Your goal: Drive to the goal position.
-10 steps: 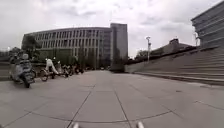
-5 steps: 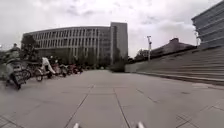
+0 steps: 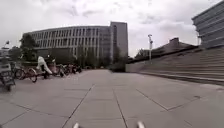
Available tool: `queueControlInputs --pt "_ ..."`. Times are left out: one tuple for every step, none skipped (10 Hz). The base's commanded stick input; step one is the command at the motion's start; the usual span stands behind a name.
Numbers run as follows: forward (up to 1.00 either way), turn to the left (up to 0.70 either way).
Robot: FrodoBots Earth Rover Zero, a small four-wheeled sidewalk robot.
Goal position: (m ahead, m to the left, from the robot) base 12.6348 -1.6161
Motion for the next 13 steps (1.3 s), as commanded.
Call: queueControlInputs --pt "0.7 0.0" --pt "0.7 0.0" --pt "0.7 0.0" --pt "0.7 0.0" --pt "0.7 0.0" --pt "0.7 0.0" --pt "0.7 0.0" --pt "0.7 0.0" --pt "0.7 0.0" --pt "0.7 0.0" --pt "0.7 0.0" --pt "0.7 0.0" --pt "0.7 0.0"
